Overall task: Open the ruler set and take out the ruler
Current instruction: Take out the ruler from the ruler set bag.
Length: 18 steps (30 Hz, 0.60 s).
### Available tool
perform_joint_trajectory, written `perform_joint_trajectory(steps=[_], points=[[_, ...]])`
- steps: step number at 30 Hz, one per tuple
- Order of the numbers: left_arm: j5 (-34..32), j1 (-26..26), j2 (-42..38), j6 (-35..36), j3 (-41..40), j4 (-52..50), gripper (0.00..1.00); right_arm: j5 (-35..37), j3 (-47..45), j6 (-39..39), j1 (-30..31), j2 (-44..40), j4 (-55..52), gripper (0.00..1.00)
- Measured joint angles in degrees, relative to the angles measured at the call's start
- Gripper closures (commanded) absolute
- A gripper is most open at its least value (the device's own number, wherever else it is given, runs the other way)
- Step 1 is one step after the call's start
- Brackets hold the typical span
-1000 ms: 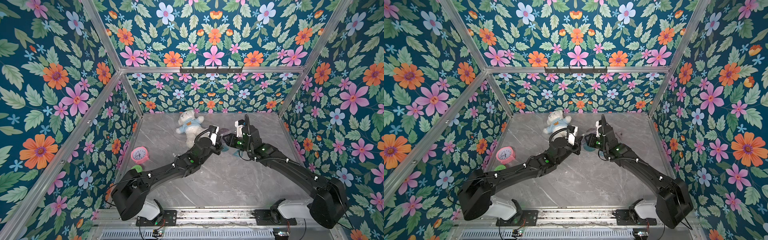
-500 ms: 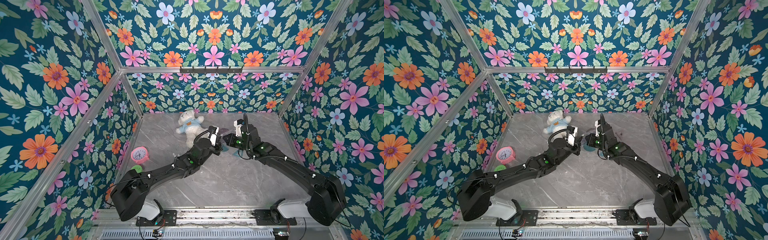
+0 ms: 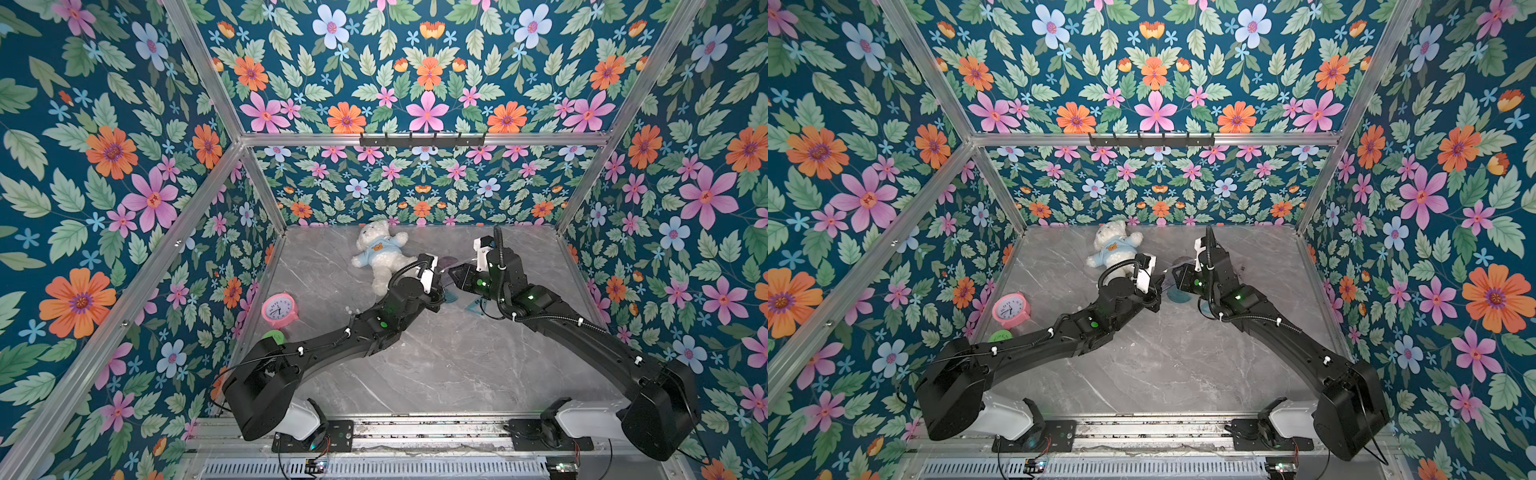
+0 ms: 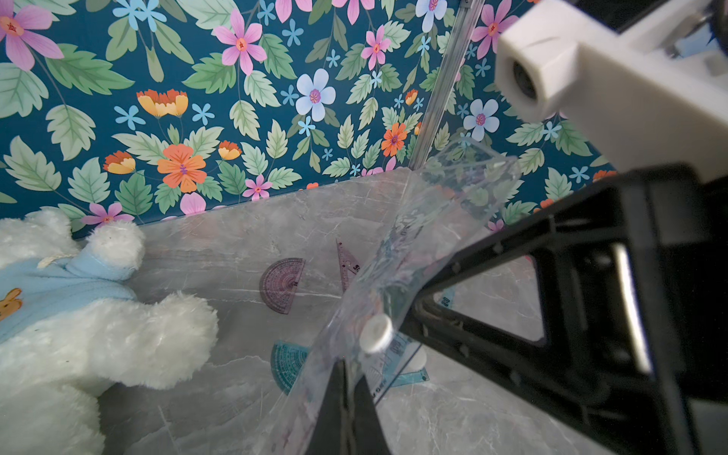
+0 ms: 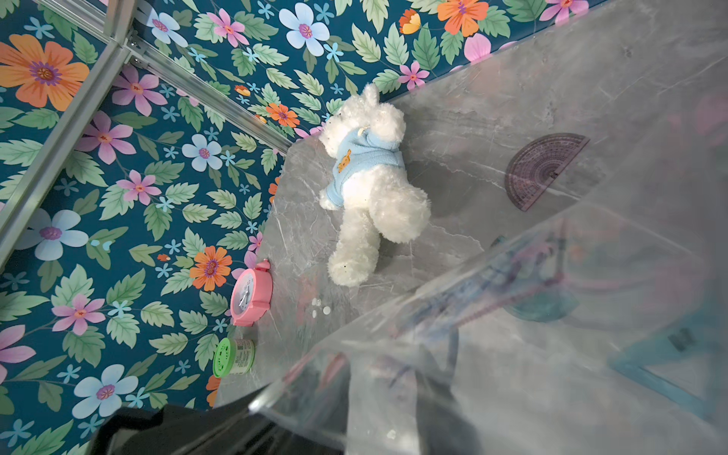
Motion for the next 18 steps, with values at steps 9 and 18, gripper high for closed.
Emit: perform_joint_trajectory(steps=[9, 18], points=[[0.04, 0.04, -0.42, 0.02, -0.44, 0.39, 1.00, -0.35, 0.98, 0.61, -0.20, 3.56, 0.04, 0.70], [0.22, 0.07, -0.52, 0.20, -0.70, 0.66, 1.00, -1.51, 1.20, 0.87, -0.39, 5.16, 0.15, 0.84]])
